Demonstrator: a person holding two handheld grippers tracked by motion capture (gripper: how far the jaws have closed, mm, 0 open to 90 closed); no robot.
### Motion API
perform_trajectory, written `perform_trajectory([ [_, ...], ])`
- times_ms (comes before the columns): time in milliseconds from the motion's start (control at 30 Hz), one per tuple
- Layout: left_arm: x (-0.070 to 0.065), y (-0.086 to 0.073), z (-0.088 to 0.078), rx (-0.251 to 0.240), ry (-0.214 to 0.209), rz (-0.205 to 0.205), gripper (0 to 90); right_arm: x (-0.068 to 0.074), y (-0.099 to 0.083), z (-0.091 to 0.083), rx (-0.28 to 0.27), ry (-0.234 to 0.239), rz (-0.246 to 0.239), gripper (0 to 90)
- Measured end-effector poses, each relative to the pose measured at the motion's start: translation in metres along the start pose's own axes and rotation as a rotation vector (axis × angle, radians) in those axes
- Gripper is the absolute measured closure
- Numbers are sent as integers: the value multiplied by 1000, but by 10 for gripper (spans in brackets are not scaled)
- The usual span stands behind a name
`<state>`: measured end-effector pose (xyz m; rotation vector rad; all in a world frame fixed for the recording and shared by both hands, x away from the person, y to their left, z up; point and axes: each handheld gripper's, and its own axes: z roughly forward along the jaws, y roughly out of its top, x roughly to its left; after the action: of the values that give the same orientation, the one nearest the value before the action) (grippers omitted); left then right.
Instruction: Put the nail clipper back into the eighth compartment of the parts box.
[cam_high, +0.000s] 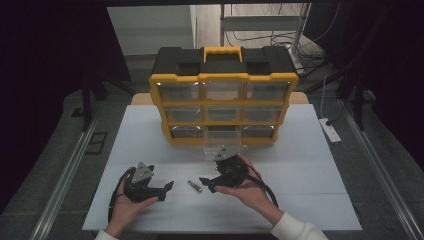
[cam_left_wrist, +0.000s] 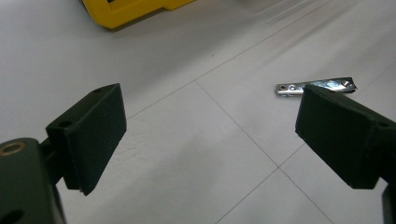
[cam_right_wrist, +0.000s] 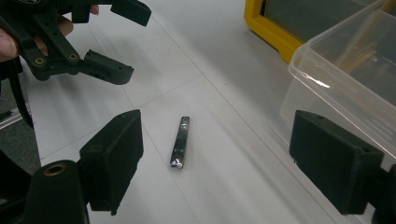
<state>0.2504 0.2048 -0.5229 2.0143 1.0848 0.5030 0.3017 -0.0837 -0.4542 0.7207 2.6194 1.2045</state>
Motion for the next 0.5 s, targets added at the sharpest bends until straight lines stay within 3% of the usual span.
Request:
perform_trajectory([
  [500, 0, 0, 0, 4, -3, 3, 93, 4, 4, 14, 31, 19, 5, 180],
])
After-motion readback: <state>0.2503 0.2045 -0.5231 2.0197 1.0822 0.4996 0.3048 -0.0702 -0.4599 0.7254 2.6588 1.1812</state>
